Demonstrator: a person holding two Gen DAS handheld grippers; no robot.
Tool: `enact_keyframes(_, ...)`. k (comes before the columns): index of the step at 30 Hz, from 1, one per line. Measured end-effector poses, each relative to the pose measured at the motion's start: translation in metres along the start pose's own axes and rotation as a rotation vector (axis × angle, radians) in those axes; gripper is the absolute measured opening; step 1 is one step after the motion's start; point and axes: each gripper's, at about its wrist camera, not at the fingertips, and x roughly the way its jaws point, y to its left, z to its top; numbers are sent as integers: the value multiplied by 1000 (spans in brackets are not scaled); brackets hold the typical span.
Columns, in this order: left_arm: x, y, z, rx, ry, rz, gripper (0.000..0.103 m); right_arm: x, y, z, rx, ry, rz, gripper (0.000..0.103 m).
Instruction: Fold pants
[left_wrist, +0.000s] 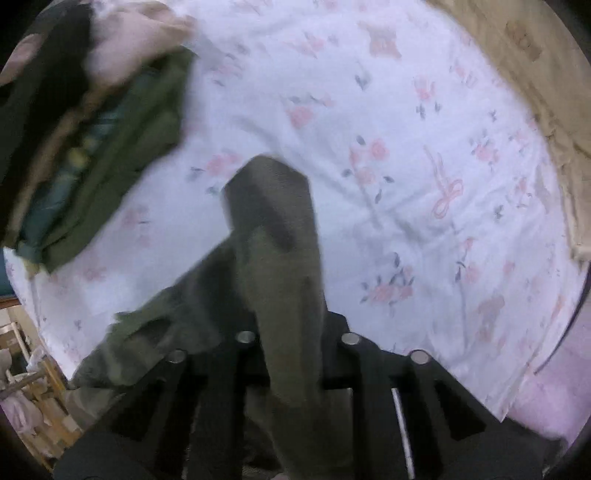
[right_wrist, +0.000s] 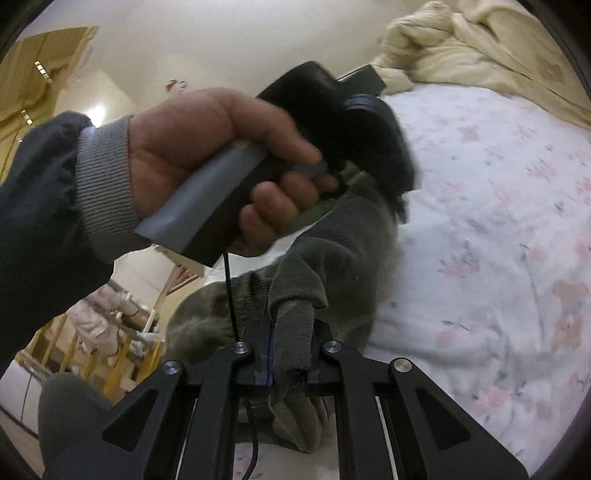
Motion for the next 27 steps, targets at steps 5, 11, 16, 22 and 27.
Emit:
enact_keyframes(5, -66, 55, -40, -33, -96, -23, 9, 1, 51, 6, -130, 5, 96, 9)
enact_keyframes(11, -121, 143, -110, -138, -232, -68, 8, 15, 117, 1, -255, 82, 174, 9)
enact_keyframes(16, -106, 234, -185, -291, -284, -115, 8, 61, 183, -35, -410, 225, 169, 9)
enact_keyframes(22, -42, 314, -257, -471, -254, -160, 8, 139, 244, -113, -619, 431, 102, 9)
enact_keyframes(27, 1, 346, -283, -570, -179, -189, 21, 176, 262, -155, -704, 520, 55, 10)
